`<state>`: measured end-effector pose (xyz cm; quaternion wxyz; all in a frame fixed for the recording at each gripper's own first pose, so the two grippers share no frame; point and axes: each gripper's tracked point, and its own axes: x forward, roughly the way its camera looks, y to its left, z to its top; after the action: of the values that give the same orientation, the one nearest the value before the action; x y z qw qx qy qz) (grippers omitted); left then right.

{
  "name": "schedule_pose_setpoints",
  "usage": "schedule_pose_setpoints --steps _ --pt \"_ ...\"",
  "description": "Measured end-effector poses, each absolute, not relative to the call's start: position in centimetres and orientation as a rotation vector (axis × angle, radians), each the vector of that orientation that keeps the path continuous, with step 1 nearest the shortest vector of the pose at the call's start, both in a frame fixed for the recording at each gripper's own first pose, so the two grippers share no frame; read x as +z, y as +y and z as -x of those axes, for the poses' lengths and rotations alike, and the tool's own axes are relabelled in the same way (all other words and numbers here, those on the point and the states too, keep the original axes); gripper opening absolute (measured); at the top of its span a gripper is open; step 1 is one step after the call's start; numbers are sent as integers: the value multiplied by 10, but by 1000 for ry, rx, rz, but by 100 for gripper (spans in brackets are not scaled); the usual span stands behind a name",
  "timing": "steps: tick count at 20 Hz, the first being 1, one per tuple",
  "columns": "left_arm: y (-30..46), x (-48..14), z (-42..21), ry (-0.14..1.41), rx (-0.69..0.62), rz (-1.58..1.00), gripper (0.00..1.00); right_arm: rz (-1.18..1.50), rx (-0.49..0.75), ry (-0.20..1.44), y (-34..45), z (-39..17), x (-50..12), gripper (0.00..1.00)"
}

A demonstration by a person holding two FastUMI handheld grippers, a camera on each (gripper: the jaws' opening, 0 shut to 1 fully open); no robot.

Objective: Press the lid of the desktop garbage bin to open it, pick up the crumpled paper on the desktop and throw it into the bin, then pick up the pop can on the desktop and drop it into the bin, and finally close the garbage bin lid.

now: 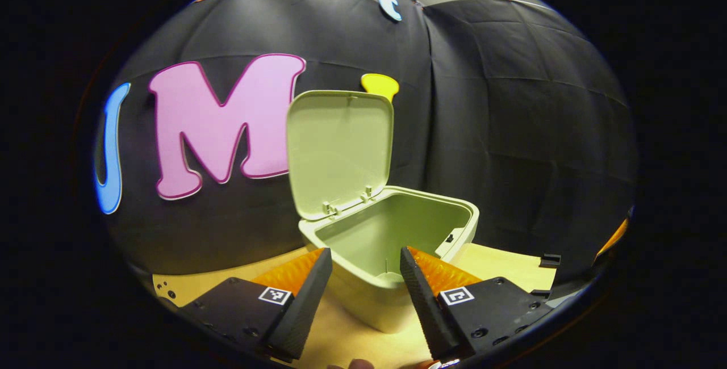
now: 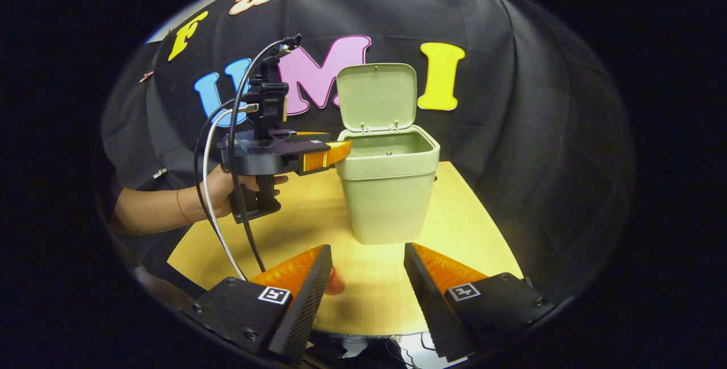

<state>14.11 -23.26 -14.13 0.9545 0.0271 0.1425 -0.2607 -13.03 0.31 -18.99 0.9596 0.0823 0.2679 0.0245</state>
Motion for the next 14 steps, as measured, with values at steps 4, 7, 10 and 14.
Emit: schedule_pose_setpoints --steps 4,7,10,14 --pt "-192 -143 -123 311 -451 -40 82 -152 135 555 23 123 -196 86" --pt "-163 -145 -105 329 -389 -32 82 -146 211 574 41 116 -204 92" --pt "-136 -151 -86 354 -329 -24 82 -137 277 598 57 113 -215 95" --pt "-104 -160 -59 393 -246 -4 82 -127 346 633 73 111 -233 96"
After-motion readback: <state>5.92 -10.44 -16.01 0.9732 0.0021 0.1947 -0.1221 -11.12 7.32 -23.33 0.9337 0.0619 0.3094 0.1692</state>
